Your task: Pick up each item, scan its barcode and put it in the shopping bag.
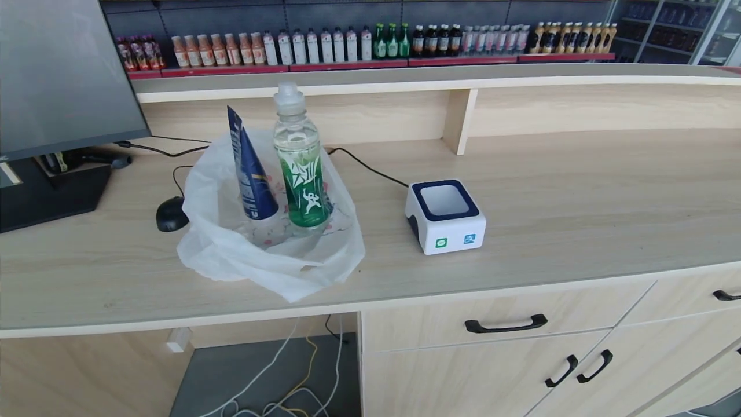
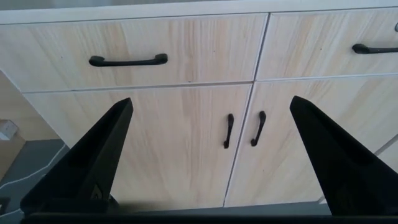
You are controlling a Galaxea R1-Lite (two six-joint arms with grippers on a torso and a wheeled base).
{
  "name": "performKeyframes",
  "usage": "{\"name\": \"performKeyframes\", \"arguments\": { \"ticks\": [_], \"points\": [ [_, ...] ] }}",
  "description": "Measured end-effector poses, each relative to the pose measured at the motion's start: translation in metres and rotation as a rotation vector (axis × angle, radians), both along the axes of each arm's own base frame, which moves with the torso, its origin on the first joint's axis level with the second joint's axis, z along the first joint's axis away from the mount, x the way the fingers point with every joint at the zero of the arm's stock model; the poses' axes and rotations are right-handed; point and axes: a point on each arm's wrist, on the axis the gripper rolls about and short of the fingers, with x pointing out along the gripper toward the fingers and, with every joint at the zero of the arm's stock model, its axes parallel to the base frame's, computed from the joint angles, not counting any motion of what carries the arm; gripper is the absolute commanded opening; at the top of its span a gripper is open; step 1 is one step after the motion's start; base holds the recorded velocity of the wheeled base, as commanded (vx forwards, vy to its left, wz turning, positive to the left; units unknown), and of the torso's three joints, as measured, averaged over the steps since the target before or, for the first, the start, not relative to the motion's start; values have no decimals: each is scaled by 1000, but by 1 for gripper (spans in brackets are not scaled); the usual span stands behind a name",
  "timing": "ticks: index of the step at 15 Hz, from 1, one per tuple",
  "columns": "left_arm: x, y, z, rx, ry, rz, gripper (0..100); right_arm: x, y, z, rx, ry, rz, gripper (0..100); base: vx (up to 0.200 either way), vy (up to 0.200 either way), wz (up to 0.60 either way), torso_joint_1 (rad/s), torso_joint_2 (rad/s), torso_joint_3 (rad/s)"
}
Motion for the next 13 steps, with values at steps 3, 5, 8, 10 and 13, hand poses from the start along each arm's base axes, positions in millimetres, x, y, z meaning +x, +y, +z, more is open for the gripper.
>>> {"name": "performKeyframes", "arguments": {
  "ticks": [3,5,8,10,13],
  "points": [
    [0,0,0,0,0,-1,100,0,0,0,0,0,-1,100,0,-200,0,-2,1,2],
    [0,0,0,1,0,0,100,0,0,0,-1,0,0,100,0,-200,0,2,2,2],
    [0,0,0,1,0,0,100,0,0,0,0,0,1,100,0,0,0,0,0,0],
    [0,0,0,3,2,-1,100,0,0,0,-1,-2,-1,100,0,0,0,0,0,0],
    [0,0,0,4,0,0,100,0,0,0,0,0,0,100,0,0,0,0,0,0]
  ]
}}
